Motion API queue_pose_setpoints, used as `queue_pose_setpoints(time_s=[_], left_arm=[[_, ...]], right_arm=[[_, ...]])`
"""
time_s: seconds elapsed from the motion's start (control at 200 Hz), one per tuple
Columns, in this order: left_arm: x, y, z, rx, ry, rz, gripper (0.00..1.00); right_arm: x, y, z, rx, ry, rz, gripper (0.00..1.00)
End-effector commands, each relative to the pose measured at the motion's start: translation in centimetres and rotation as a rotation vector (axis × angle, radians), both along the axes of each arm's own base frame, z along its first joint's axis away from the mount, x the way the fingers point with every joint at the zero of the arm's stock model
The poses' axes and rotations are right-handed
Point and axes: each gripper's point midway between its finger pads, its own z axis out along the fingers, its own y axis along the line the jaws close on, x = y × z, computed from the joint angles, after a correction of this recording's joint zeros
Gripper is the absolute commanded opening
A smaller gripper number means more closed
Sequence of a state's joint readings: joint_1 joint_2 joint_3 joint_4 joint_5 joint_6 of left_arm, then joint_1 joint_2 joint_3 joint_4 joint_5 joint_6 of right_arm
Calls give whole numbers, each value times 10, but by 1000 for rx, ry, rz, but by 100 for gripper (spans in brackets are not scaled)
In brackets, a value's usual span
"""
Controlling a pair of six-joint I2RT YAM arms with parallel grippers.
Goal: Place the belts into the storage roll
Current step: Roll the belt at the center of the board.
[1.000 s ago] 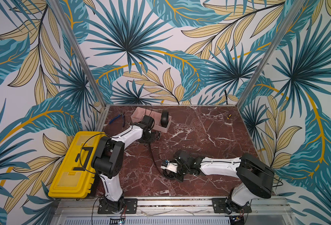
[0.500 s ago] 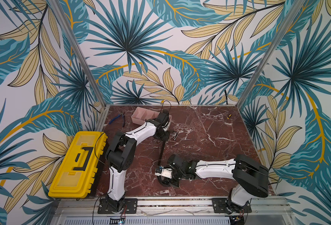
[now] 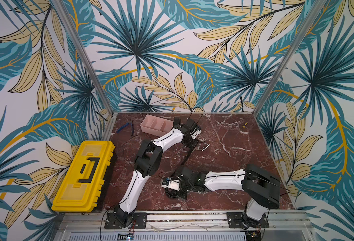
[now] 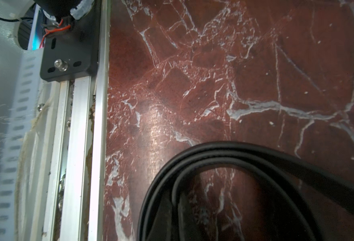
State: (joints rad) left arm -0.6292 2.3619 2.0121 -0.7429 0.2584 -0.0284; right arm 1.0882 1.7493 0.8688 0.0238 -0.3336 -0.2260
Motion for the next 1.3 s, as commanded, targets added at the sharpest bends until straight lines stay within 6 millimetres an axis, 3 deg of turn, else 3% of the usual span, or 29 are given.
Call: queue_pose_setpoints(time_s=[0.0, 0.14, 0.235, 0.436, 0.591, 0.746, 0.781, 0.801, 0.861, 1.016, 1.076, 1.147, 1.262, 1.297], left_arm=[[14, -16, 18, -42, -74, -92, 0], [24, -27, 16, -64, -98, -137, 0], [18, -32, 8, -83, -70, -170, 0], [-21, -57, -8, -86, -13, -302, 0], [-59, -77, 0, -111, 13, -413, 0], [-103, -81, 13, -150, 83, -498, 0], [-114, -80, 8, -153, 120, -511, 5], [-120, -80, 22, -173, 116, -521, 7], [-142, -77, 23, -187, 174, -557, 11], [-177, -66, 21, -168, 273, -599, 43], [-175, -62, 19, -140, 277, -571, 50], [-157, -58, 24, -94, 224, -511, 60], [-107, -54, 56, -87, 94, -394, 74], [-89, -53, 68, -100, 62, -348, 87]], right_arm=[[6, 6, -10, -12, -49, 11, 2], [13, 13, -15, 3, -68, 12, 2], [20, 14, -20, 18, -76, -11, 2], [27, 13, -26, 48, -91, -49, 1], [27, 13, -29, 50, -99, -48, 2], [29, 14, -31, 51, -93, -51, 2], [30, 14, -31, 53, -90, -54, 2], [30, 14, -32, 52, -89, -54, 2], [31, 15, -31, 55, -89, -57, 2], [32, 14, -31, 56, -89, -58, 2], [32, 13, -32, 53, -89, -60, 1], [33, 12, -32, 51, -93, -61, 1], [32, 10, -33, 51, -95, -61, 1], [33, 10, -33, 49, -96, -62, 1]])
